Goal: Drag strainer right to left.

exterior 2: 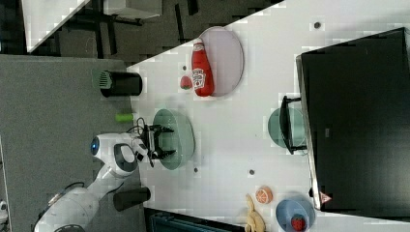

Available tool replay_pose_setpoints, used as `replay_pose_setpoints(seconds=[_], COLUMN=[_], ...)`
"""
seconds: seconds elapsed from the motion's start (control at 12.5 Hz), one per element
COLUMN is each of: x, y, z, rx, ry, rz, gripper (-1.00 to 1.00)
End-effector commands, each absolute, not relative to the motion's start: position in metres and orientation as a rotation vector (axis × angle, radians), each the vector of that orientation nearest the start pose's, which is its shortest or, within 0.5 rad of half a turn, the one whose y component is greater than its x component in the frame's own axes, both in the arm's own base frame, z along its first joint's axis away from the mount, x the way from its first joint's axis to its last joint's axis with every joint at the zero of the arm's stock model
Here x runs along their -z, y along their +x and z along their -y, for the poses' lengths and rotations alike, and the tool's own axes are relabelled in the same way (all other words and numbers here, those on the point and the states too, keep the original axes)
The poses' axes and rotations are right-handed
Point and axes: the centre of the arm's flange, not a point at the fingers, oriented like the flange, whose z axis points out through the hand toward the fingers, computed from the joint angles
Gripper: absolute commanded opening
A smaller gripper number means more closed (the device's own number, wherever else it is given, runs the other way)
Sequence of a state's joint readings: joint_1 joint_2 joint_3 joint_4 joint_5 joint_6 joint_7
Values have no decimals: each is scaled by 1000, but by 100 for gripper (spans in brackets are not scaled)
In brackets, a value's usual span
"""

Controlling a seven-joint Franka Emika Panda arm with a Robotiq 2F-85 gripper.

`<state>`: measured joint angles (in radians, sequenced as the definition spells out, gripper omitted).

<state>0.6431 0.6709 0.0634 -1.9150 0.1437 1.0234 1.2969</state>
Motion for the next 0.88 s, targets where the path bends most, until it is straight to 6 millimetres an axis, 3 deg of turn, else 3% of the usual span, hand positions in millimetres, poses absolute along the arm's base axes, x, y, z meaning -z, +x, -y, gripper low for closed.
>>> replay_pose_setpoints(seconds=[0.08,0.64,0.88], x=[-141,-140,-156], y=[478,479,488], z=[-408,-432,-428], rx=[-194,-214,-194], ry=[-2145,-2122,-2154], rz=[-2247,-2226,-2187], gripper=[100,100,100])
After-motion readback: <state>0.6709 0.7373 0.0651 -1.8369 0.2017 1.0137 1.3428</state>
